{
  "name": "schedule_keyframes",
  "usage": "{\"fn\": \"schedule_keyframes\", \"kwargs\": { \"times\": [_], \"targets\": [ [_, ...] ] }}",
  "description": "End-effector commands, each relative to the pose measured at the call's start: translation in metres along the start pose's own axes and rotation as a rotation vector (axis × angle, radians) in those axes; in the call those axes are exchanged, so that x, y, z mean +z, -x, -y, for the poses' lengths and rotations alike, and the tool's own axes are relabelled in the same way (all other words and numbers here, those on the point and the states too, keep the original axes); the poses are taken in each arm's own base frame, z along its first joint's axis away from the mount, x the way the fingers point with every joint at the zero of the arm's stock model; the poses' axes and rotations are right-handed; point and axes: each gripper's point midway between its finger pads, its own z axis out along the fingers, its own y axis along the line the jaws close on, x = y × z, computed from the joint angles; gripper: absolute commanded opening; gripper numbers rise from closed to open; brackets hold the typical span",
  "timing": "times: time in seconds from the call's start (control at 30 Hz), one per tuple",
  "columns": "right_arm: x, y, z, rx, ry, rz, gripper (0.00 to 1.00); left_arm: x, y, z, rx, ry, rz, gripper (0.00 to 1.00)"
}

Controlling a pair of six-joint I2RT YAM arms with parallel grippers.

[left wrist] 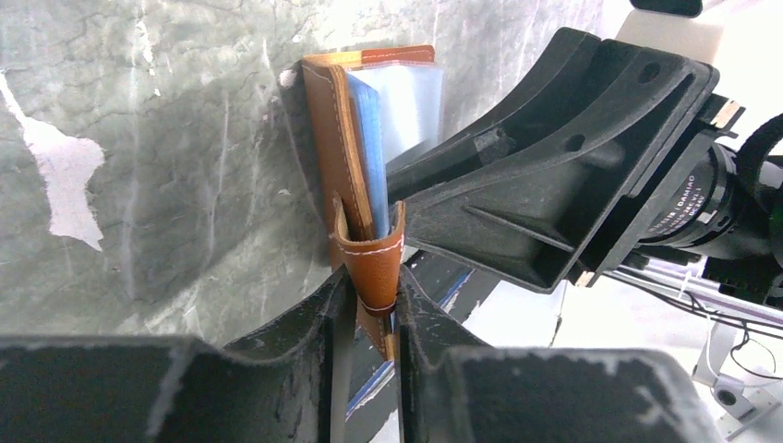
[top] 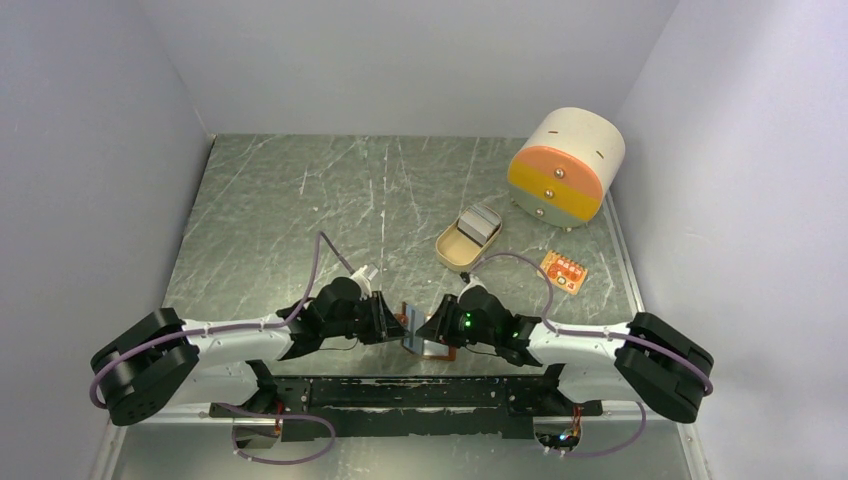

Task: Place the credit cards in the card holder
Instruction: Insert the credit card into the card holder, then turn over the card slot in the card holder.

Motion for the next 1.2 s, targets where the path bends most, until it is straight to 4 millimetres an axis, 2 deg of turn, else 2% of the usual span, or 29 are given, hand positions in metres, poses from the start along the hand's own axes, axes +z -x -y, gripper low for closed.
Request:
{"fn": "schedule_keyframes", "kwargs": {
  "times": [0.0, 0.07, 0.13, 0.27, 0.37, 0.5, 0.6, 0.73, 1.0, 1.17],
  "targets": [
    [-0.001, 0.008, 0.008, -0.050, -0.048, 0.027, 0.34, 0.001, 0.005, 0.019, 0.034, -0.070, 0.021, 0.23],
    [-0.001, 0.008, 0.009, -0.059, -0.057, 0.022, 0.34, 0.002, 0.005, 0.020, 0.038, -0.074, 0.017, 0.13],
    [0.000, 0.008, 0.011, -0.064, -0.068, 0.023, 0.34, 0.004, 0.005, 0.021, 0.040, -0.078, 0.010, 0.09],
    [-0.004, 0.013, 0.010, -0.071, -0.060, 0.047, 0.33, 0.003, 0.005, 0.027, 0.059, -0.093, 0.012, 0.09],
    [-0.007, 0.018, 0.018, -0.082, -0.090, 0.074, 0.30, 0.001, 0.009, 0.030, 0.074, -0.083, 0.035, 0.09],
    [-0.004, 0.022, 0.019, -0.102, -0.100, 0.085, 0.24, 0.000, 0.010, 0.025, 0.116, -0.006, 0.049, 0.09],
    [0.001, 0.022, 0.019, -0.111, -0.110, 0.072, 0.21, 0.003, 0.009, 0.029, 0.150, 0.018, 0.040, 0.09],
    [0.007, 0.019, 0.020, -0.112, -0.108, 0.052, 0.20, 0.007, 0.006, 0.041, 0.177, -0.010, 0.022, 0.09],
    [0.009, 0.016, 0.023, -0.111, -0.108, 0.042, 0.19, 0.014, -0.002, 0.042, 0.175, -0.050, -0.008, 0.10],
    [0.009, 0.013, 0.026, -0.104, -0.109, 0.037, 0.19, 0.012, -0.003, 0.051, 0.185, -0.119, -0.002, 0.11]
  ]
}}
